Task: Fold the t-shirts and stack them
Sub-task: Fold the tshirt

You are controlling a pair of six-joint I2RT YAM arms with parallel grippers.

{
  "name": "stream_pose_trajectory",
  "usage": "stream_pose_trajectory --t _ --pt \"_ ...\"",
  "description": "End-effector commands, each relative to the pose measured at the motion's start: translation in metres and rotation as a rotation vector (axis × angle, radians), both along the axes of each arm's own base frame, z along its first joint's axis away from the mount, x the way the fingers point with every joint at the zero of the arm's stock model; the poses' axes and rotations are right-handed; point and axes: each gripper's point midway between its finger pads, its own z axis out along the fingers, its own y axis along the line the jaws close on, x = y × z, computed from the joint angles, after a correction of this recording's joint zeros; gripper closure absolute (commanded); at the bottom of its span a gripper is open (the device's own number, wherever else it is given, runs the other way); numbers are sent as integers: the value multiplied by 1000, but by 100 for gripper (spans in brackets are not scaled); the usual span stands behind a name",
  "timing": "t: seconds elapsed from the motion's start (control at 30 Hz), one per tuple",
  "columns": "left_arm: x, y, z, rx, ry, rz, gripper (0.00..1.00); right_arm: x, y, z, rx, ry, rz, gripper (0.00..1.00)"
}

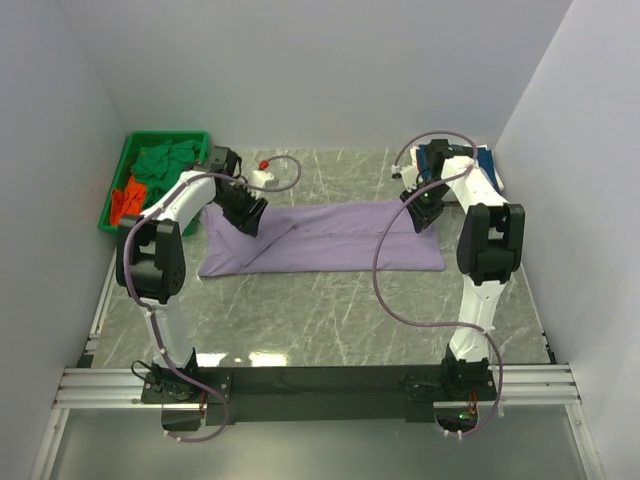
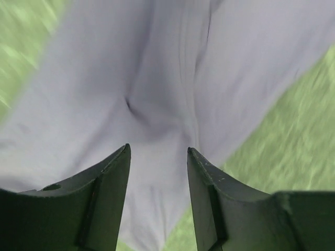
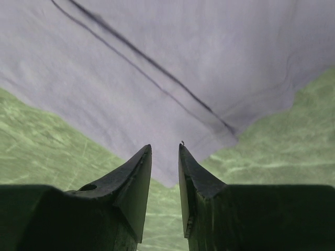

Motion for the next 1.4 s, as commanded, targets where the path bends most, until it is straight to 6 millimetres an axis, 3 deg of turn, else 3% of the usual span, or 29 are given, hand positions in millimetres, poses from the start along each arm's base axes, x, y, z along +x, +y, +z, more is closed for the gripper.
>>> stream_pose_trajectory --t 0.0,0.13,0.27,0.4,0.5,0.53,0.6,0.77,0.87,0.9,1.03,1.07,1.13,1.17,1.37 --pt "35 -44 45 -114 -167 15 47 11 13 7 44 -17 -27 66" --pt "54 -73 31 -109 -199 36 47 11 16 4 60 -6 -46 66" --pt "74 -84 15 -84 -230 94 46 7 16 2 64 -1 -56 66" --pt "79 -92 -1 -69 -226 85 48 1 16 -1 65 12 -64 66" --pt "70 -103 -11 -82 -184 36 64 0 16 -3 57 10 -59 66" --pt "62 -107 -13 -96 -150 5 75 0 14 -3 54 6 -58 67" --pt "51 -116 -13 -125 -118 -38 78 -2 14 -5 50 12 -55 67" --pt "21 -126 -13 -155 -70 -128 52 3 15 -5 55 8 -53 67" --pt "28 -114 6 -131 -132 -77 48 12 16 -4 56 1 -56 67" --pt "35 -107 26 -142 -185 -50 47 17 16 -1 57 -11 -55 67" --pt "35 -76 61 -161 -243 73 38 25 23 -12 39 -1 -45 68" --pt "28 -68 54 -147 -222 97 38 26 25 -15 34 6 -43 69" --pt "24 -53 62 -148 -238 169 38 24 30 -25 23 29 -38 71" --pt "18 -42 48 -125 -205 215 40 21 35 -29 18 45 -26 71" --pt "3 -5 12 -105 -65 427 57 -8 43 -59 -50 146 7 80"
